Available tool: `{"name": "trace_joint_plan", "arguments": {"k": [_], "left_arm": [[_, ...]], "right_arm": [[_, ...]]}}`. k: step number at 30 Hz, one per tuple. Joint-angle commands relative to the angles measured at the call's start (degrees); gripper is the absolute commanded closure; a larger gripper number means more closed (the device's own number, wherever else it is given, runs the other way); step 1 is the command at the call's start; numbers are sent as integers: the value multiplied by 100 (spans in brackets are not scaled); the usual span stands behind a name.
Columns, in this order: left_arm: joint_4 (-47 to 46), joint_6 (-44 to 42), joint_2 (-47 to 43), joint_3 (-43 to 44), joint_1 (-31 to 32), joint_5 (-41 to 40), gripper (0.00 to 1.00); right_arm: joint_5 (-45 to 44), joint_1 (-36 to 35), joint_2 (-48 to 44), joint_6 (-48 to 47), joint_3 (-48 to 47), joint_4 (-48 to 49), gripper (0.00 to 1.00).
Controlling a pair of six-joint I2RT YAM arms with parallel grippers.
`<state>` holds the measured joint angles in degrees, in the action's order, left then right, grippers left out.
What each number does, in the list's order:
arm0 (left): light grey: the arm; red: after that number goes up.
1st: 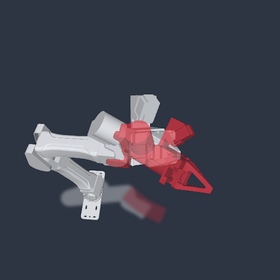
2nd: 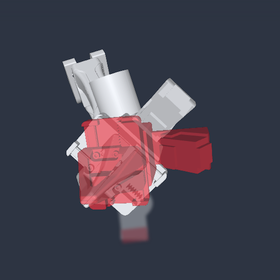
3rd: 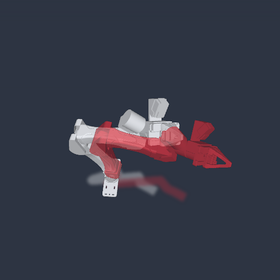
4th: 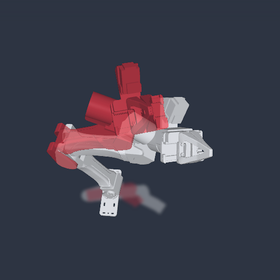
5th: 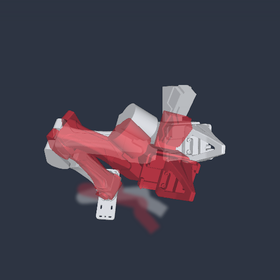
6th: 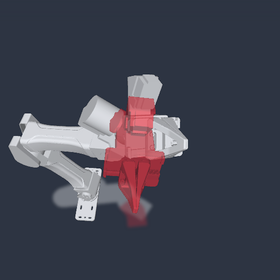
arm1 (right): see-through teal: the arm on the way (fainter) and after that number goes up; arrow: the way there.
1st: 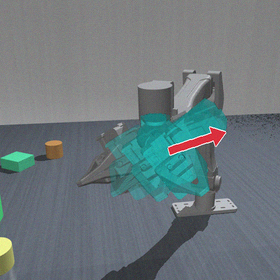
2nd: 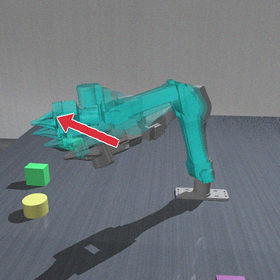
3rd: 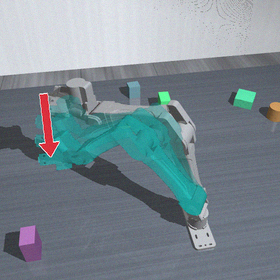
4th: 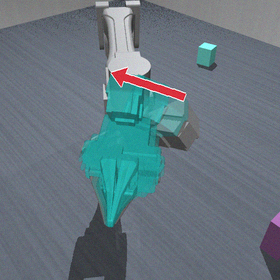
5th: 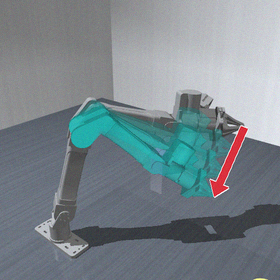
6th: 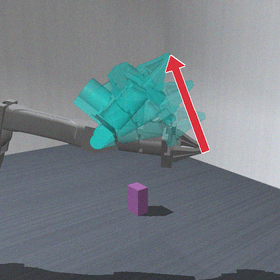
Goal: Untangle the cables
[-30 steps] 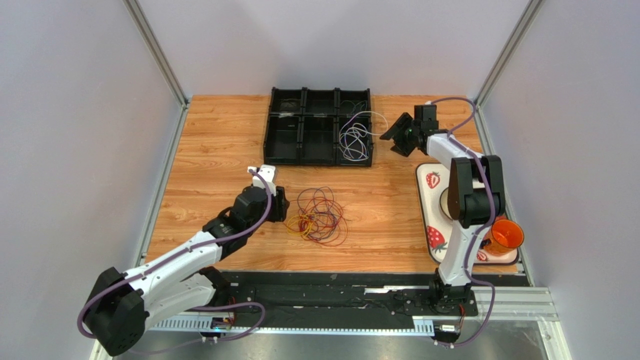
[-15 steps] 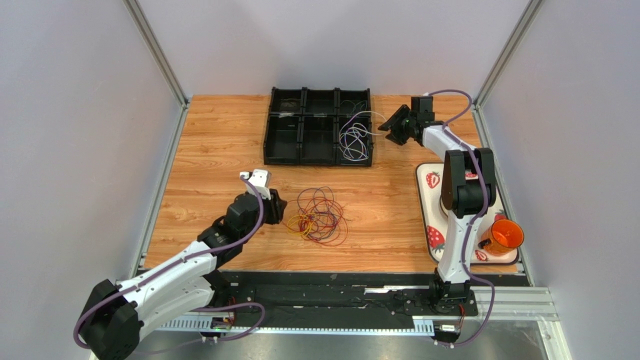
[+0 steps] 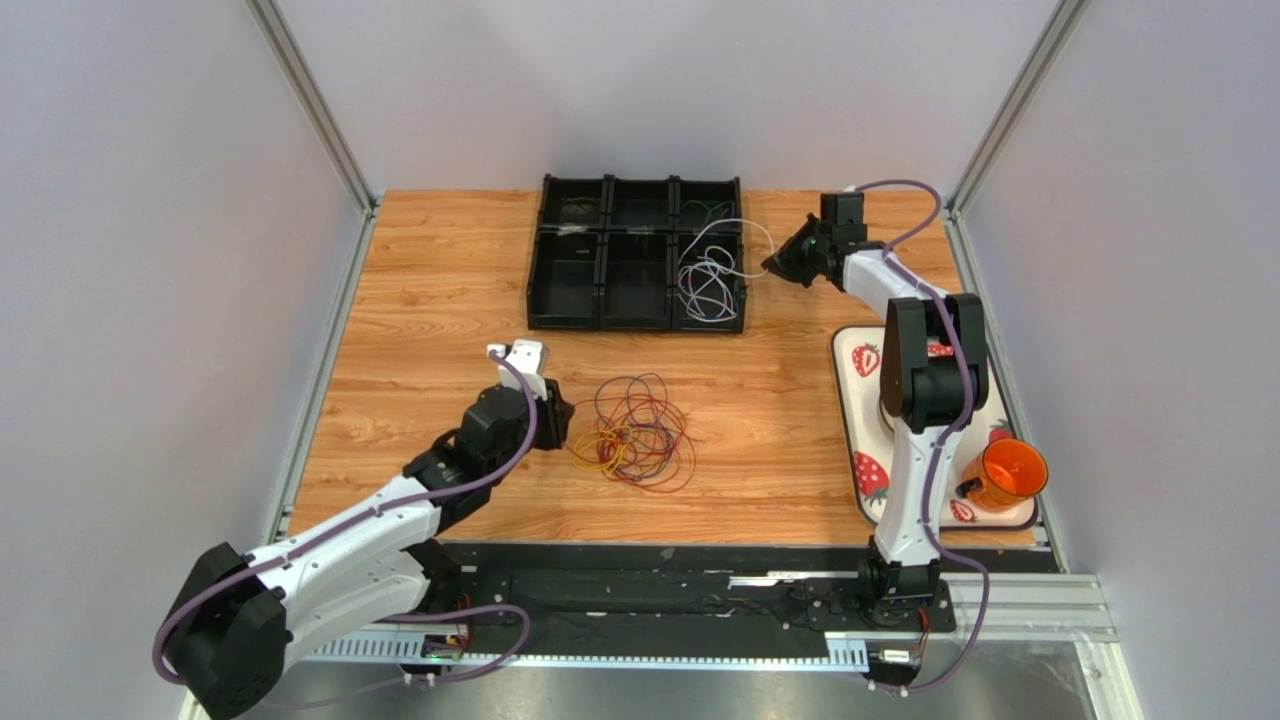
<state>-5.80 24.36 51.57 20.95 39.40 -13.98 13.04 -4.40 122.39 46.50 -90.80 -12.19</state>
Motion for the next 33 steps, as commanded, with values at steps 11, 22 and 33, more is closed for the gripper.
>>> {"name": "trace_joint_plan", "arguments": {"k": [11,22,33], "left_arm": [[-149,104,134,278,42,-88,66],[-140,104,151,287,33,-88,66],[-149,104,134,278,42,-88,67]], "right_arm": [[-3,-658,-998,-150,142,-135,100],[146,-1089,-612,184,256,94,100],[156,-1054,-180,210,265,14,100]]}}
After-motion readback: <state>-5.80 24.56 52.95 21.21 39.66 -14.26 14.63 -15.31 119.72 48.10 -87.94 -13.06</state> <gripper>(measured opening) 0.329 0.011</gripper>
